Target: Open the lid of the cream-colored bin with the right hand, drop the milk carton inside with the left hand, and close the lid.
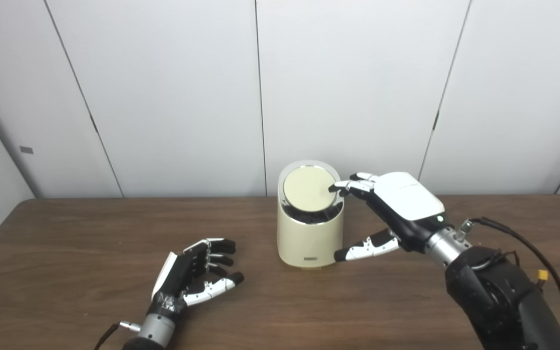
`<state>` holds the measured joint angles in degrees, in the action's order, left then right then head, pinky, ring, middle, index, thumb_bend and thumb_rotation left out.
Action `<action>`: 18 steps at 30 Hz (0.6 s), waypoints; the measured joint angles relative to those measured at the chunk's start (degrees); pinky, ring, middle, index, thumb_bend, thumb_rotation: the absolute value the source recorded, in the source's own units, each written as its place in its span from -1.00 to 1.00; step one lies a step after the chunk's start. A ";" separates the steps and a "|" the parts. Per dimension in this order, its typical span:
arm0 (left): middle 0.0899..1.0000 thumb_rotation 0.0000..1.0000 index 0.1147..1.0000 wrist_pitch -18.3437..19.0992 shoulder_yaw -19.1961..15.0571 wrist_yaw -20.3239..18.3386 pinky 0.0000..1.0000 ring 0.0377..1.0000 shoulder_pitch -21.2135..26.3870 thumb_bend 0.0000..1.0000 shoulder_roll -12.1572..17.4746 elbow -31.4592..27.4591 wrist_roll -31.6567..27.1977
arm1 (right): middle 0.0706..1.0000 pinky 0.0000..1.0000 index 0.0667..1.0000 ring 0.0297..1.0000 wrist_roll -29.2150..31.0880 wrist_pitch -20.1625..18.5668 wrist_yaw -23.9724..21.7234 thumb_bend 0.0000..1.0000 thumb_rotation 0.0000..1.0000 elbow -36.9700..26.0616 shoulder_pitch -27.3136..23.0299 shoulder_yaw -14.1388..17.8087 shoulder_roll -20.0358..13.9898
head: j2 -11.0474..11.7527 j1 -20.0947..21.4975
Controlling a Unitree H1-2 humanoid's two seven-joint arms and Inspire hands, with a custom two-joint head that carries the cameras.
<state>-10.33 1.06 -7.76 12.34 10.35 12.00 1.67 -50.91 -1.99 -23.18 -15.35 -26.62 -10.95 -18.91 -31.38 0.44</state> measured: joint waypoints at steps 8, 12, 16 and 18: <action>0.34 -0.69 0.35 -0.02 0.03 -0.05 0.11 0.22 0.00 0.46 0.00 -0.02 -0.01 | 0.56 0.08 0.58 0.39 17.77 -5.45 3.31 0.56 -0.53 1.19 4.60 9.07 6.50 | 0.26 -0.09; 0.35 -0.71 0.35 -0.07 0.05 -0.21 0.11 0.22 0.03 0.45 -0.02 -0.03 -0.31 | 0.55 0.09 0.58 0.38 27.47 -7.42 6.73 0.54 -0.59 2.46 8.88 13.18 11.23 | 0.44 0.00; 0.36 -0.71 0.35 -0.06 0.02 -0.37 0.12 0.23 0.02 0.45 0.01 -0.04 -0.46 | 0.60 0.17 0.65 0.41 34.31 -9.08 10.54 0.44 -0.65 3.51 11.06 17.37 13.90 | 0.44 0.26; 0.35 -0.72 0.35 -0.07 0.01 -0.48 0.11 0.22 0.02 0.45 0.02 -0.03 -0.53 | 0.61 0.21 0.65 0.42 36.90 -9.04 12.02 0.46 -0.55 4.37 12.18 18.07 14.04 | 0.53 0.53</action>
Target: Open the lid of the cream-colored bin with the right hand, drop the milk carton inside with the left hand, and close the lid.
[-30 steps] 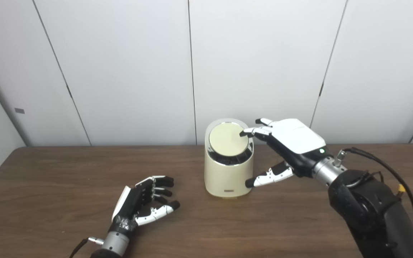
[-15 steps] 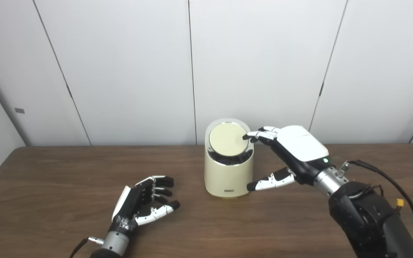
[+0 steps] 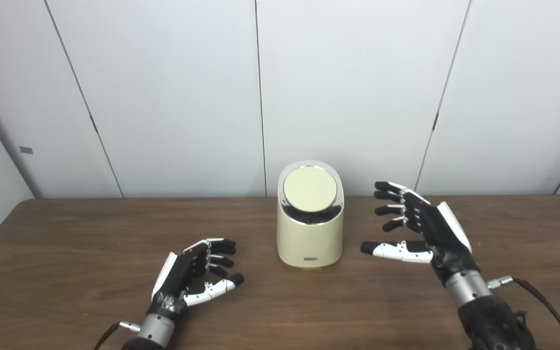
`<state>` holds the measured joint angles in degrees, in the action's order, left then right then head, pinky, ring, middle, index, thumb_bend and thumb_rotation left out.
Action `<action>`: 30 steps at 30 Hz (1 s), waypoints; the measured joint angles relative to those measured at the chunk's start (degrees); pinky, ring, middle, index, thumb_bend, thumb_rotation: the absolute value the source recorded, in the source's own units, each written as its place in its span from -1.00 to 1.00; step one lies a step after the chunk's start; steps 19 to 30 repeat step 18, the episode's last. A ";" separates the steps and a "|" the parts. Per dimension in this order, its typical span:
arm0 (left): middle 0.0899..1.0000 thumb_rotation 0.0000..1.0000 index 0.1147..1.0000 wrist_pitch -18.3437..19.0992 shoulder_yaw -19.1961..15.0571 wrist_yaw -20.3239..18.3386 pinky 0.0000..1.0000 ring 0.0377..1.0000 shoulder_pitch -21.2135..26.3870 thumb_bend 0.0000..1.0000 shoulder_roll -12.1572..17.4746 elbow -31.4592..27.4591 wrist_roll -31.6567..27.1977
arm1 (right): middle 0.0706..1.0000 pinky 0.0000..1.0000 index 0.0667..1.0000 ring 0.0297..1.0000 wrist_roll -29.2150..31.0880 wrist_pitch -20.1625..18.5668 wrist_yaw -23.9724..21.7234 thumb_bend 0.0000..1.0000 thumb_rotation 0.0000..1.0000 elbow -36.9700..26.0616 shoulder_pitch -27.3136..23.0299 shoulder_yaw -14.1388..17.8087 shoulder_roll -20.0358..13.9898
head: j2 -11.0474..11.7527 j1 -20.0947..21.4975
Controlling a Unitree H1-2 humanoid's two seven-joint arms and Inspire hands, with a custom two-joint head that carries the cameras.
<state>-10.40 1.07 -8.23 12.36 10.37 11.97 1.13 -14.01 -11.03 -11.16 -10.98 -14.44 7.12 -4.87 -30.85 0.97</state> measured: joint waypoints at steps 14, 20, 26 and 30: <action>0.32 -0.69 0.35 -1.00 -0.02 -2.02 0.11 0.20 -0.11 0.46 0.16 -0.05 -1.80 | 0.69 0.24 0.71 0.52 9.13 16.62 3.12 0.60 -0.49 13.84 3.98 -0.71 -2.13 | -0.09 0.70; 0.34 -0.66 0.36 -1.44 -0.03 -2.20 0.14 0.22 -0.42 0.46 0.17 -0.40 -1.95 | 0.73 0.28 0.75 0.60 10.01 18.87 3.76 0.62 -0.49 14.55 4.21 -1.02 -2.63 | -0.26 0.70; 0.34 -0.66 0.36 -1.44 -0.03 -2.20 0.14 0.22 -0.42 0.46 0.17 -0.40 -1.95 | 0.73 0.28 0.75 0.60 10.01 18.87 3.76 0.62 -0.49 14.55 4.21 -1.02 -2.63 | -0.26 0.70; 0.34 -0.66 0.36 -1.44 -0.03 -2.20 0.14 0.22 -0.42 0.46 0.17 -0.40 -1.95 | 0.73 0.28 0.75 0.60 10.01 18.87 3.76 0.62 -0.49 14.55 4.21 -1.02 -2.63 | -0.26 0.70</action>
